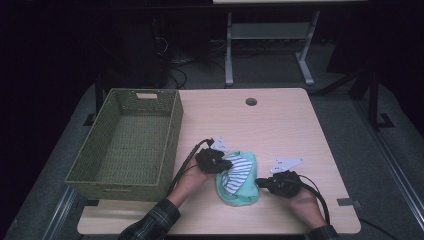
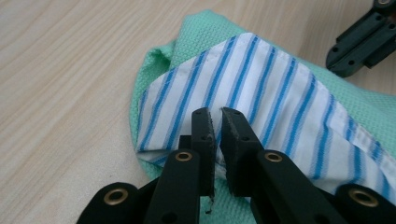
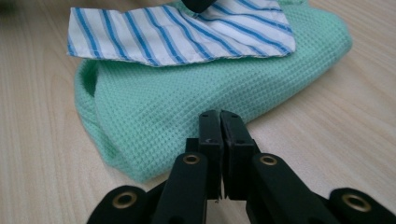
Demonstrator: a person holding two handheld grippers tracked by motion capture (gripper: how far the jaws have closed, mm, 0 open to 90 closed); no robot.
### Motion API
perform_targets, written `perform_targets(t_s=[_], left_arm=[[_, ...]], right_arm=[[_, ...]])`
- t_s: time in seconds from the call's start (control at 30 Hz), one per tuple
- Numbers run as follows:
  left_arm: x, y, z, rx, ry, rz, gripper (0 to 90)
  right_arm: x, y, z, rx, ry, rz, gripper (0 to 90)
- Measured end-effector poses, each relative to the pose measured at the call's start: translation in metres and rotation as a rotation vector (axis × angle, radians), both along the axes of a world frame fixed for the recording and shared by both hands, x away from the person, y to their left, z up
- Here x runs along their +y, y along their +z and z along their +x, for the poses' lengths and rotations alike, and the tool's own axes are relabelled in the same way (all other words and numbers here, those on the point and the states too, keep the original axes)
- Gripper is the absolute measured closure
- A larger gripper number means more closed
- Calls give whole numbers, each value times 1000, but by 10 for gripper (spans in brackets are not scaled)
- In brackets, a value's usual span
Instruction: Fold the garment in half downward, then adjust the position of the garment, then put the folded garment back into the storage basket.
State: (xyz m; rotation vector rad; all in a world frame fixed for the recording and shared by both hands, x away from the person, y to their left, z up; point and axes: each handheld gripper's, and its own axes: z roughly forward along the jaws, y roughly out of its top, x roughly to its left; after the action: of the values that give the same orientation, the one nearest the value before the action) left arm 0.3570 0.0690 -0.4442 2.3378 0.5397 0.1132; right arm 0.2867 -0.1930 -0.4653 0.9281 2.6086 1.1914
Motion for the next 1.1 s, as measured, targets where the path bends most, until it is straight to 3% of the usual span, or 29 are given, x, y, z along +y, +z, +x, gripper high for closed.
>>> perform_targets(t_s=[0.13, 0.33, 0.57, 0.7, 0.8, 0.93, 1.03, 1.07, 1.1], left_arm=[[3, 3, -3, 2, -5, -7, 781], [8, 9, -6, 15, -14, -13, 633], [13, 16, -9, 12, -62, 2, 465], [11, 21, -11, 15, -84, 18, 376], [9, 23, -13, 4, -94, 26, 320], [5, 27, -13, -22, -127, 74, 263], [1, 28, -13, -31, -149, 103, 215], [0, 27, -15, -29, -142, 87, 209], [0, 28, -14, -36, -165, 110, 204]], right_arm=[[-4, 2, 0, -4, -22, 9, 785], [-15, -1, -4, -34, -94, 8, 544], [-38, -2, -12, -73, -215, -2, 301], [-56, -5, -16, -62, -276, -17, 180], [-67, -9, -18, -65, -308, -25, 136], [-76, -13, -21, -66, -332, -43, 96], [-79, -17, -20, -59, -331, -62, 68], [-80, -16, -20, -62, -332, -60, 67], [-80, -16, -20, -70, -330, -60, 64]])
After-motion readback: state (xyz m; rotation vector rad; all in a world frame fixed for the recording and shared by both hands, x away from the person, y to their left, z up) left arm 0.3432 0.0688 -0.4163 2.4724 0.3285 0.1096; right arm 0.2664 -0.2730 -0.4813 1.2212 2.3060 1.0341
